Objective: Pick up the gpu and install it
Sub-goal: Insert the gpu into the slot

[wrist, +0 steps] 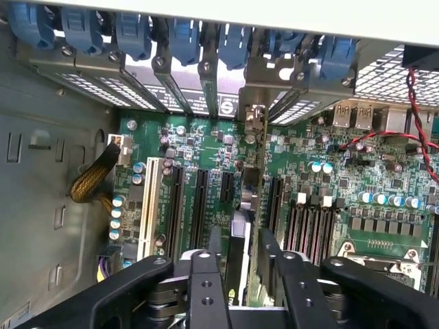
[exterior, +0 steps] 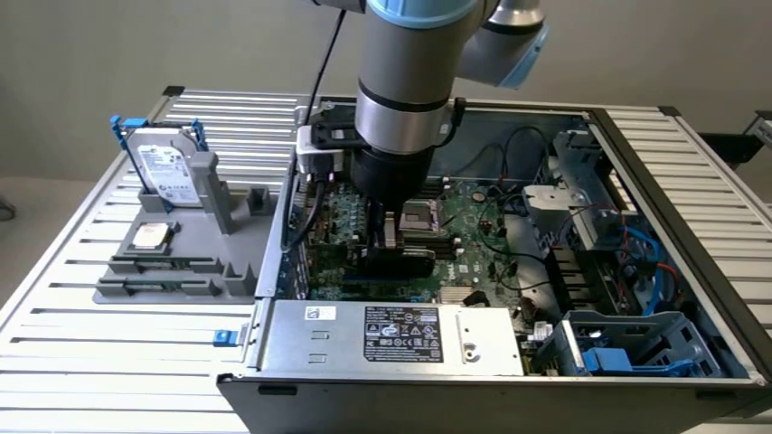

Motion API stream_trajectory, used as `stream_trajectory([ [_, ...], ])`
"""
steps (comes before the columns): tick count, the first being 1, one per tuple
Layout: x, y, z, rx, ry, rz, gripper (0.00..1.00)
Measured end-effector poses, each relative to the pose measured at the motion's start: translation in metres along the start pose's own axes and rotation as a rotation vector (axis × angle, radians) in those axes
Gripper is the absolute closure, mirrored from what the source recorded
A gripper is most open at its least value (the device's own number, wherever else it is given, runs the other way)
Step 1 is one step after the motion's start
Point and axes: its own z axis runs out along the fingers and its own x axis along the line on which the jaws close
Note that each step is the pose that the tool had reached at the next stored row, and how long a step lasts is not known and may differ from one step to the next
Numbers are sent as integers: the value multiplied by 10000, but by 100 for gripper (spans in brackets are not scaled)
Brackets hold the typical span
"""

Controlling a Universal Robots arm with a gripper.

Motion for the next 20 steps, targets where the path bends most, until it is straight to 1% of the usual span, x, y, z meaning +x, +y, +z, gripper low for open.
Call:
stream_trajectory([
  [4,0,3,0,31,5,0,66],
  [6,-1,4,0,43,7,1,73],
  [15,-3,10,0,84,15,2,73],
  [20,-26,13,1,95,15,1,73],
])
